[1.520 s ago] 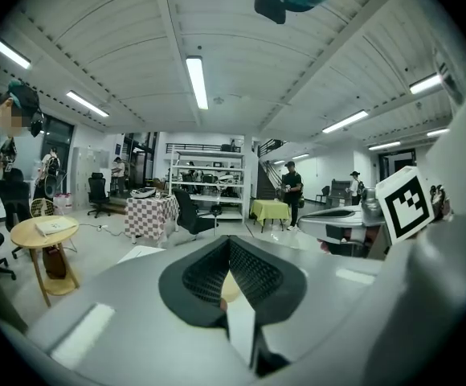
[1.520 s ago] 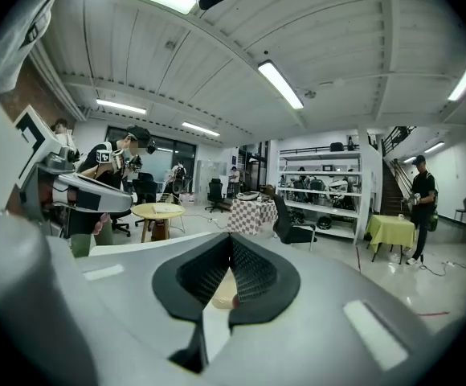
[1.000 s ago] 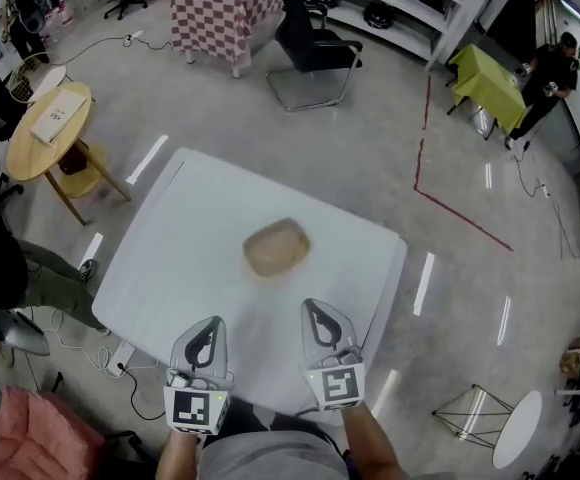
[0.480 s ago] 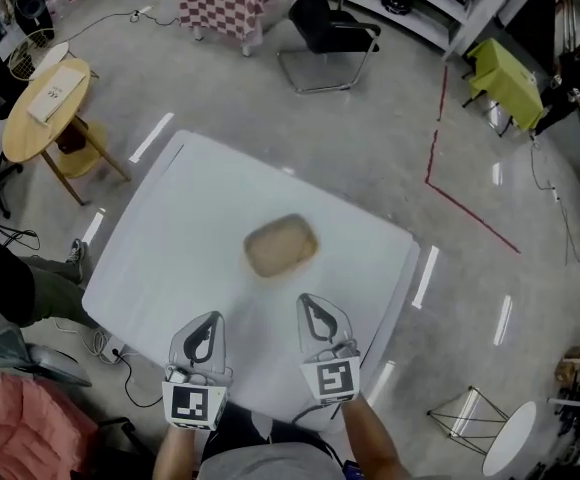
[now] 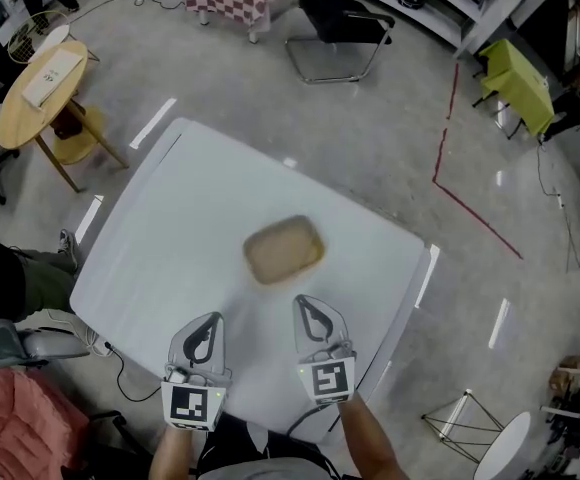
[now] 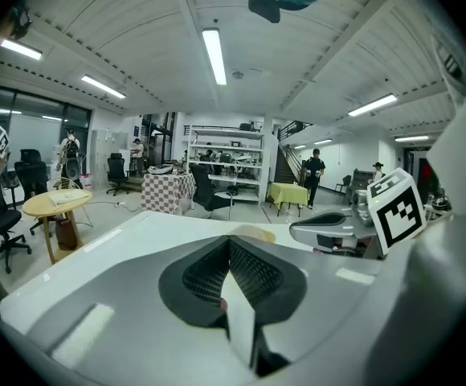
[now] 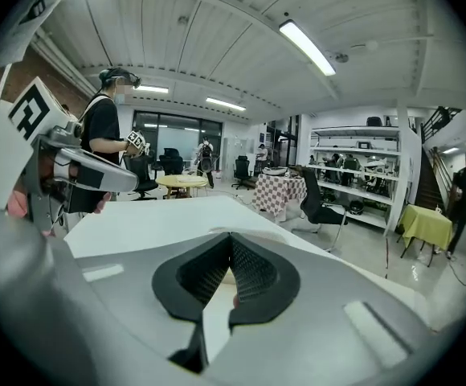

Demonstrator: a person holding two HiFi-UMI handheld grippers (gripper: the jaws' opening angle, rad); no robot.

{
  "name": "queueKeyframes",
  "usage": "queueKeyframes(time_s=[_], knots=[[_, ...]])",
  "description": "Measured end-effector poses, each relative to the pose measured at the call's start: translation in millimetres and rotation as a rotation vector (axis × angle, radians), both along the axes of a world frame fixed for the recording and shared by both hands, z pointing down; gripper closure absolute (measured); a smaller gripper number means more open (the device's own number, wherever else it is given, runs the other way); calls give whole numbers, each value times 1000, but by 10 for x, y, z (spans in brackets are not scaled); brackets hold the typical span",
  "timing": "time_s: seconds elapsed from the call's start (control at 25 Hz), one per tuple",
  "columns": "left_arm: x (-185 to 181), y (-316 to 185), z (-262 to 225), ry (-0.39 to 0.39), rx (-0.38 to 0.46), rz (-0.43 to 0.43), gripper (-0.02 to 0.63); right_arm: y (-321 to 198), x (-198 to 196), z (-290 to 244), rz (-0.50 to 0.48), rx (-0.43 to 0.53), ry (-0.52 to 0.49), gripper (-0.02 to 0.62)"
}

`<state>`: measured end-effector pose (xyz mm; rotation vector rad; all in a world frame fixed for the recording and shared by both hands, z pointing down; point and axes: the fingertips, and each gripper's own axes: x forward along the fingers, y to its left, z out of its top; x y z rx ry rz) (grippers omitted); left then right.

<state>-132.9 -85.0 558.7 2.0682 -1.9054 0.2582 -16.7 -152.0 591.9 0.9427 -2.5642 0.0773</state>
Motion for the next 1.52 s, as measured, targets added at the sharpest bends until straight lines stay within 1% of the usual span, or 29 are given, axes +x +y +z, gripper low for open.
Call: queueKeyframes(time_s=[0.28, 0.44, 0.56, 0.64, 0.68, 0.8, 0.88, 1.04, 1.2, 1.36, 1.52], knots=[[-91, -96, 210, 11, -14, -6, 594, -57, -149, 272, -42, 10, 73, 591], [-74, -118, 287, 10, -18, -7, 594, -100, -128, 397, -62, 58, 155, 591], [-93, -111, 317, 16, -22, -11, 594, -128, -162, 393, -78, 118, 226, 588], [-108, -98, 319, 19, -23, -15, 594, -126, -191, 407, -102, 162, 283, 531], [-111, -92, 319, 19, -23, -16, 594, -126, -202, 422, -114, 184, 316, 519], [-115, -78, 334, 11, -27, -10, 594, -137, -230, 491, -150, 247, 416, 456], [-130, -66, 347, 5, -27, -8, 594, -132, -259, 557, -178, 277, 472, 414], [-163, -53, 352, 21, -30, -27, 594, -129, -286, 671, -210, 328, 568, 337], [-176, -41, 381, 16, -34, -28, 594, -140, -310, 784, -236, 374, 651, 311], [-196, -34, 426, 27, -38, -33, 594, -147, -359, 895, -256, 392, 688, 308], [-240, -30, 460, 25, -48, -43, 594, -192, -373, 965, -255, 430, 735, 310]])
